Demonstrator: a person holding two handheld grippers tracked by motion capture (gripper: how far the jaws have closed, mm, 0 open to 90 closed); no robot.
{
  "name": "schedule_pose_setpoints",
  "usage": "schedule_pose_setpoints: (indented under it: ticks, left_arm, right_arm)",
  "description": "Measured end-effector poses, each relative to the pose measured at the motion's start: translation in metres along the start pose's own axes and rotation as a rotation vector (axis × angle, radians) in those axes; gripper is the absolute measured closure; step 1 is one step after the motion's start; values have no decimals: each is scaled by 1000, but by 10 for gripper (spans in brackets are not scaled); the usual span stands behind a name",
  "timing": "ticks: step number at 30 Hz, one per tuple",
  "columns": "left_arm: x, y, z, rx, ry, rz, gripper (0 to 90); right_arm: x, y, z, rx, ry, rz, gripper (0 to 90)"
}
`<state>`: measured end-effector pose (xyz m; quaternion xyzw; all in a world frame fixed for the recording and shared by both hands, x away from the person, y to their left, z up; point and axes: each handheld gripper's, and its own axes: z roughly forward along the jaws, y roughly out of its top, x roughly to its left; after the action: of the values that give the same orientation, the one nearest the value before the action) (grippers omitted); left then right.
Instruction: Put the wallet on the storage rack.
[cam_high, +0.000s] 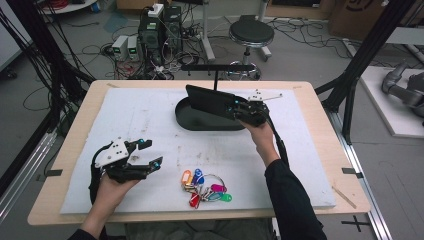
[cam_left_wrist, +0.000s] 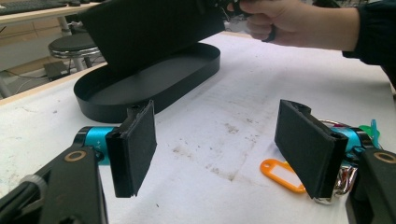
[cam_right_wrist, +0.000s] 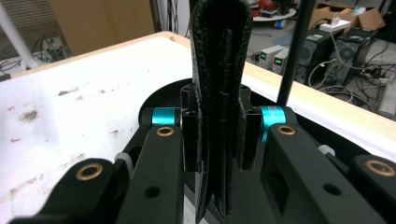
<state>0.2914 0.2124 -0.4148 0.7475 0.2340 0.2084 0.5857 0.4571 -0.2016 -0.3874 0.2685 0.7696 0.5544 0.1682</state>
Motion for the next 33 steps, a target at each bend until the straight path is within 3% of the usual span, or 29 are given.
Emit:
schedule_pose_setpoints:
  ticks: [5, 10, 13, 19, 23, 31, 33]
  left_arm:
    - [0, -1, -1, 1, -3, 1, 288]
    - [-1, -1, -2, 2, -3, 6, 288]
    - [-1, -2, -3, 3, -2, 5, 288]
    - [-1, -3, -4, 2, -1, 5, 288]
    - [-2, -2, -4, 4, -3, 11, 288]
    - [-3, -2, -2, 10, -7, 20, 288]
    - [-4, -2, -1, 13, -8, 22, 288]
  right_arm:
    - [-2, -4, 13, 13, 9, 3, 776]
    - [-5, -9, 23, 46, -8, -31, 776]
    - [-11, -13, 23, 36, 3, -14, 775]
    - [-20, -17, 22, 50, -2, -25, 771]
    - [-26, -21, 20, 81, -17, -5, 765]
    - [-31, -25, 20, 156, -59, -42, 744]
    - [-32, -27, 20, 179, -79, -33, 741]
